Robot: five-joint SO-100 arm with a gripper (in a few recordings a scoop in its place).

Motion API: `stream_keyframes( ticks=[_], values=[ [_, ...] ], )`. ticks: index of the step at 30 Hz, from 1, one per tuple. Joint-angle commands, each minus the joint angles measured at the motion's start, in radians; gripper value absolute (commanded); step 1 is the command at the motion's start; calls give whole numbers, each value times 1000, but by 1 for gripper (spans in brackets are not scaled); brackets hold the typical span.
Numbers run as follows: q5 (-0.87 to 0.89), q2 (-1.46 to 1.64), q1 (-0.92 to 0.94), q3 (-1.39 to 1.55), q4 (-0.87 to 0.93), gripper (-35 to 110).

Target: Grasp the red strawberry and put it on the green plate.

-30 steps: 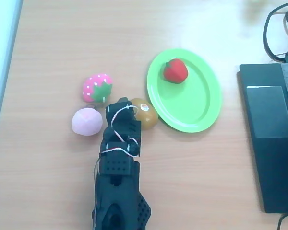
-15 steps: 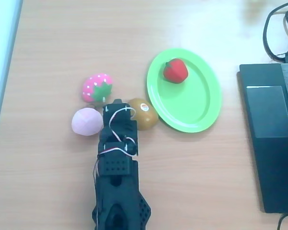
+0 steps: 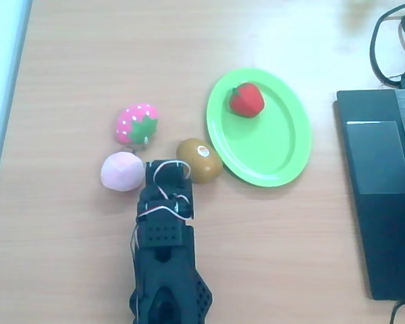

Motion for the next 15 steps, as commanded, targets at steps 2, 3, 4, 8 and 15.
stream_keyframes(
  ticks=[2,3,4,8,15],
  values=[
    [-15,26,26,-23,144,-8],
    [-12,26,29,-26,153,-8],
    [-9,26,29,-29,170,-8],
    [-6,26,31,-32,186,-8],
    [-6,26,31,-32,186,-8]
  ],
)
